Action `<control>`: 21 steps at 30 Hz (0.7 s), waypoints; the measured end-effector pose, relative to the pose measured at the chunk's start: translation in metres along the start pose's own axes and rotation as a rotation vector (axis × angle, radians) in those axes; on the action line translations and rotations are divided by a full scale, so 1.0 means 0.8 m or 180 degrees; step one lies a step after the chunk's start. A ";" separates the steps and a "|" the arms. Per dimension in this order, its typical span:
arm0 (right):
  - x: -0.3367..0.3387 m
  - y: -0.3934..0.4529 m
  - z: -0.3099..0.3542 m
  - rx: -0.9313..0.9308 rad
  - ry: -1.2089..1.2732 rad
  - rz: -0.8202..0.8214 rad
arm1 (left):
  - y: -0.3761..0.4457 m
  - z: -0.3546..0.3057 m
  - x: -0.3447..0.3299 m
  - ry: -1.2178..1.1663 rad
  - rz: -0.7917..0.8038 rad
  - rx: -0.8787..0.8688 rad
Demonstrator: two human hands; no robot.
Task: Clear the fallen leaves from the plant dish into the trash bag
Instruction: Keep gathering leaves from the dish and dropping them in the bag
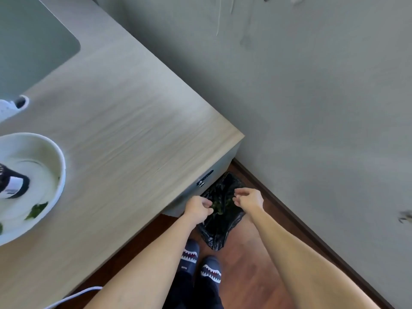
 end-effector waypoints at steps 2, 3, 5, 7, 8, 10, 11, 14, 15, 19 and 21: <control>0.009 -0.024 0.023 0.0117 0.0018 0.0009 | -0.019 -0.018 0.017 -0.0059 0.0041 -0.0124; 0.013 -0.037 0.037 0.0183 0.0008 0.0027 | -0.029 -0.026 0.027 -0.0096 0.0048 -0.0178; 0.018 -0.062 0.066 0.0360 -0.0036 0.0033 | -0.049 -0.043 0.054 -0.0188 0.0056 -0.0291; 0.016 -0.087 0.095 0.0568 -0.0103 0.0033 | -0.072 -0.053 0.089 -0.0327 0.0002 -0.0404; 0.011 -0.098 0.107 0.0670 -0.0144 0.0057 | -0.084 -0.056 0.108 -0.0398 -0.0074 -0.0464; -0.010 -0.125 0.133 0.0883 -0.0235 0.0168 | -0.112 -0.055 0.154 -0.0472 -0.0385 -0.0569; -0.023 -0.136 0.143 0.0954 -0.0257 0.0242 | -0.122 -0.050 0.173 -0.0496 -0.0540 -0.0604; -0.081 -0.170 0.169 0.1126 -0.0424 0.0675 | -0.160 -0.017 0.234 -0.0547 -0.1123 -0.0623; -0.107 -0.181 0.175 0.1183 -0.0517 0.0823 | -0.174 -0.001 0.254 -0.0522 -0.1339 -0.0599; -0.218 -0.240 0.193 0.1533 -0.1017 0.1110 | -0.233 0.072 0.331 -0.0294 -0.1954 -0.0412; -0.267 -0.281 0.195 0.1728 -0.1235 0.1160 | -0.254 0.116 0.365 -0.0196 -0.2227 -0.0195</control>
Point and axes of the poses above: each hand's wrist, its own y-axis towards the middle knuckle, its own x-axis out of the back of the hand, z = x × y, the point moved 4 cm from there along y, towards the middle knuckle, and after that the axes turned 10 degrees about -x, right-handed, at the moved point
